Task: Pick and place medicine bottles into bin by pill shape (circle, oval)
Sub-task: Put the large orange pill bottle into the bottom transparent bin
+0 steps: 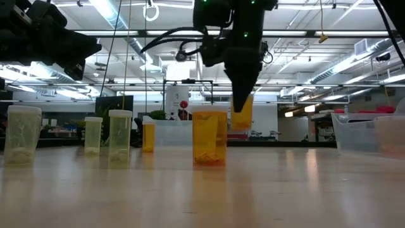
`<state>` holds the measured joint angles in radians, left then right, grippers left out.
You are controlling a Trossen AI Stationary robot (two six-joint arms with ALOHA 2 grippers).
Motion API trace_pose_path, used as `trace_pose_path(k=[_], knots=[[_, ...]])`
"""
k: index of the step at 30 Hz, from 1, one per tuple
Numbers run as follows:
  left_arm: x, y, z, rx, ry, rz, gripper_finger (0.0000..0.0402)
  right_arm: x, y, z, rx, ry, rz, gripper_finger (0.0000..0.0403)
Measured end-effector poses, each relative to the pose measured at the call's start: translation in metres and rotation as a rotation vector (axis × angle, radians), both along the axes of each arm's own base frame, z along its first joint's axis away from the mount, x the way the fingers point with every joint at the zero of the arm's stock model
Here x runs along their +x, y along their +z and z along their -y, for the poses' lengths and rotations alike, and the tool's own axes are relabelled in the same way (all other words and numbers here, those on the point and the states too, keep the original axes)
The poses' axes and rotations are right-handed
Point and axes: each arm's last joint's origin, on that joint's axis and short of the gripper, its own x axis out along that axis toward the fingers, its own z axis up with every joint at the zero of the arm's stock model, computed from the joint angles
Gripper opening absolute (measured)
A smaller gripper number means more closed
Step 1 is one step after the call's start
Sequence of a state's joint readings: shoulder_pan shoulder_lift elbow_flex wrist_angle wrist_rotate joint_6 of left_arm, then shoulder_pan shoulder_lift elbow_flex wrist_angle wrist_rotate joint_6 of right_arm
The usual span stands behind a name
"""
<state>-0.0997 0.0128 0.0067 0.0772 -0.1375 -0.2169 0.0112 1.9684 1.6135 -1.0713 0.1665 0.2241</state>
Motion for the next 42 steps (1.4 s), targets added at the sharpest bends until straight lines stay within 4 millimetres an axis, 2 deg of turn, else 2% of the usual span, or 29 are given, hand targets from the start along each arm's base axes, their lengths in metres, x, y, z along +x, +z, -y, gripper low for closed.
trace_pose_path(k=[12, 21, 32, 36, 42], knots=[[0.0, 0.0, 0.0, 0.001, 0.0, -0.001, 0.0088, -0.031, 0.043, -0.036, -0.037, -0.071, 0.038, 0.0218], [0.0, 0.0, 0.0, 0.001, 0.0, 0.0, 0.0087, -0.044, 0.048, -0.054, -0.038, -0.1, 0.003, 0.0218], [0.0, 0.0, 0.0, 0.0, 0.0, 0.0, 0.0083, -0.061, 0.058, -0.064, -0.078, -0.11, -0.007, 0.0218], [0.0, 0.0, 0.0, 0.0, 0.001, 0.0, 0.0085, -0.079, 0.051, -0.064, -0.079, -0.152, -0.003, 0.0218], [0.0, 0.0, 0.0, 0.001, 0.0, 0.001, 0.0091, -0.121, 0.051, -0.063, -0.015, -0.26, 0.071, 0.0218]])
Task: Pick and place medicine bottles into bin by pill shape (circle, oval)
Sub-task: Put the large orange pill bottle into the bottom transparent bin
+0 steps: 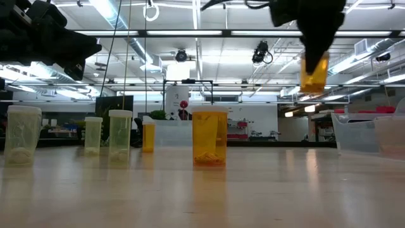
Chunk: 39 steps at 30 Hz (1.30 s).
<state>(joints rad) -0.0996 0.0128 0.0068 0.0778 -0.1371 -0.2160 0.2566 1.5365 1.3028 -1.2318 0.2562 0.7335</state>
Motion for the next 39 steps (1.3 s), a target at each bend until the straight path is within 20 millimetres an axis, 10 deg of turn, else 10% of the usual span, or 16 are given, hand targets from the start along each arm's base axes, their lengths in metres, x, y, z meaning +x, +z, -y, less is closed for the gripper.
trace_pose_path(k=[16, 39], knots=[[0.0, 0.0, 0.0, 0.0, 0.0, 0.0, 0.0091, -0.084, -0.033, 0.013, 0.202, -0.315, -0.075, 0.0218], [0.0, 0.0, 0.0, 0.0, 0.0, 0.0, 0.0087, -0.106, -0.088, 0.016, 0.253, -0.362, -0.222, 0.0218]])
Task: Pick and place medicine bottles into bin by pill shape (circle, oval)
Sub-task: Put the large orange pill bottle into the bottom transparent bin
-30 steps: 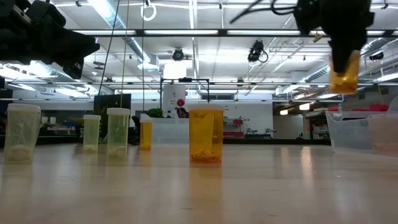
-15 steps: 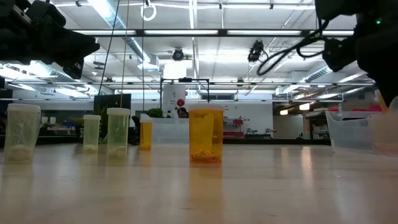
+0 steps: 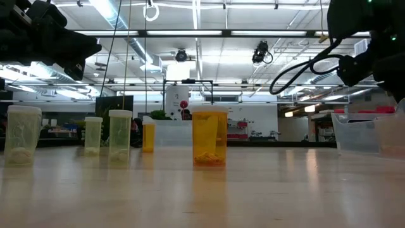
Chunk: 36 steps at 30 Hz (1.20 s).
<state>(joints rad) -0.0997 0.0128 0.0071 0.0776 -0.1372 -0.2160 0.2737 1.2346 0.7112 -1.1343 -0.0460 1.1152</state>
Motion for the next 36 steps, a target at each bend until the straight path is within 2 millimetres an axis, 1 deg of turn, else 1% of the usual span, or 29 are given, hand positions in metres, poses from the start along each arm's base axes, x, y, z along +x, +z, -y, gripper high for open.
trace_pose_path(k=[6, 12, 18, 26, 32, 36], knots=[[0.0, 0.0, 0.0, -0.001, 0.0, 0.0, 0.008, -0.002, -0.005, 0.0, -0.001, 0.0, -0.004, 0.0218], [0.0, 0.0, 0.0, 0.0, 0.0, 0.0, 0.0085, -0.004, -0.015, 0.001, 0.01, 0.007, 0.004, 0.0218], [0.0, 0.0, 0.0, 0.0, 0.0, 0.0, 0.0089, -0.004, -0.015, 0.001, 0.013, 0.007, 0.003, 0.0219], [0.0, 0.0, 0.0, 0.0, 0.0, 0.0, 0.008, -0.005, -0.016, 0.001, 0.006, -0.01, -0.003, 0.0238], [0.0, 0.0, 0.0, 0.0, 0.0, 0.0, 0.0087, -0.006, -0.016, 0.002, 0.002, -0.014, -0.016, 0.0258], [0.0, 0.0, 0.0, 0.0, 0.001, 0.0, 0.0091, -0.005, -0.014, 0.001, 0.001, -0.013, -0.012, 0.0262]])
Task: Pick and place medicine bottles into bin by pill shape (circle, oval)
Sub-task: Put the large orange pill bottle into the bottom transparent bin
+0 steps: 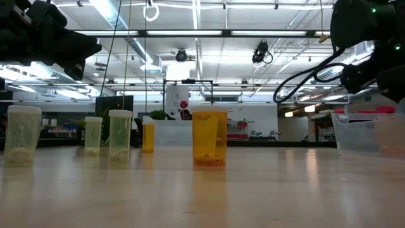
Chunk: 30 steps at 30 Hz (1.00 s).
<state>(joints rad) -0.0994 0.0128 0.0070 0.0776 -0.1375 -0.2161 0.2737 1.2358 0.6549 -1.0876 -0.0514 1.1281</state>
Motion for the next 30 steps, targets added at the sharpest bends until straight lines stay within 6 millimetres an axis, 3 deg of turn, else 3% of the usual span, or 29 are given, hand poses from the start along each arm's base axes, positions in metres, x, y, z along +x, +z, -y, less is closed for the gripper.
trace_pose_path(k=[20, 30], knots=[[0.0, 0.0, 0.0, 0.0, 0.0, 0.0, 0.0091, 0.014, 0.032, 0.0, -0.093, 0.009, 0.071, 0.0263], [0.0, 0.0, 0.0, 0.0, 0.0, 0.0, 0.0083, 0.028, 0.05, -0.002, -0.14, 0.035, 0.206, 0.0263]])
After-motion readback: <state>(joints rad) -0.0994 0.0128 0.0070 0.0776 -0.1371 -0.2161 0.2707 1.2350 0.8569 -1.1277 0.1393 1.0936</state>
